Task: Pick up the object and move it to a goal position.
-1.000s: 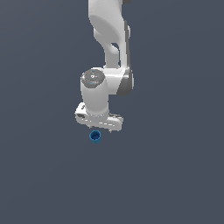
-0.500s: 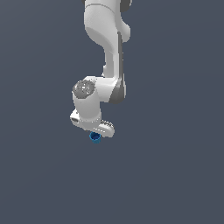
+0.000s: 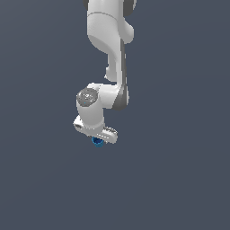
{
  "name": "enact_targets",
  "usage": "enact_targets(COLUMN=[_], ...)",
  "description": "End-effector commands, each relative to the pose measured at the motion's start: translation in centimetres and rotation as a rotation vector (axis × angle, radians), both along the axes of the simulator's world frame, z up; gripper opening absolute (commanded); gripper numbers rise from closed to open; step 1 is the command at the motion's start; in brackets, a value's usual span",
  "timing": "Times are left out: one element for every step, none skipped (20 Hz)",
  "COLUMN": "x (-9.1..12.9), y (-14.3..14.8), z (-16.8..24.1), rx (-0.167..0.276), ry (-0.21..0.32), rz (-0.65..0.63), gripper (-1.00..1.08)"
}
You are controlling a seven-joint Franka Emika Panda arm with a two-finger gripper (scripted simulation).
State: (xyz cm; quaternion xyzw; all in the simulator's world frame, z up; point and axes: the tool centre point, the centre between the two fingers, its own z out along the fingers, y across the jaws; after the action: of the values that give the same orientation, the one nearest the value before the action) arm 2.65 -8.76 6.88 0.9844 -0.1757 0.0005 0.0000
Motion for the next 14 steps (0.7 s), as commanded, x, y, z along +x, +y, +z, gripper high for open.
enact_targets(x=[-0.1, -0.1, -0.1, -0.1, 0.0, 0.0, 0.0, 0.0, 0.0, 0.0, 0.0, 0.0, 0.0, 0.0], y=[0.0, 0.0, 0.0, 0.0, 0.0, 0.0, 0.0, 0.0, 0.0, 0.0, 0.0, 0.0, 0.0, 0.0], z=[-1.4, -1.9, -2.2, -2.5, -2.7, -2.8, -2.9, -2.9, -2.9, -2.9, -2.9, -2.9, -2.9, -2.9], rx=[0.0, 0.0, 0.0, 0.0, 0.0, 0.0, 0.0, 0.0, 0.0, 0.0, 0.0, 0.0, 0.0, 0.0], ry=[0.001, 0.001, 0.001, 0.001, 0.001, 0.001, 0.001, 0.001, 0.001, 0.001, 0.001, 0.001, 0.001, 0.001], rz=[-0.002, -0.002, -0.003, -0.003, -0.003, -0.003, -0.003, -0.003, -0.003, -0.003, -0.003, -0.003, -0.003, -0.003], gripper=[1.0, 1.0, 1.0, 1.0, 1.0, 1.0, 1.0, 1.0, -1.0, -1.0, -1.0, -1.0, -1.0, -1.0])
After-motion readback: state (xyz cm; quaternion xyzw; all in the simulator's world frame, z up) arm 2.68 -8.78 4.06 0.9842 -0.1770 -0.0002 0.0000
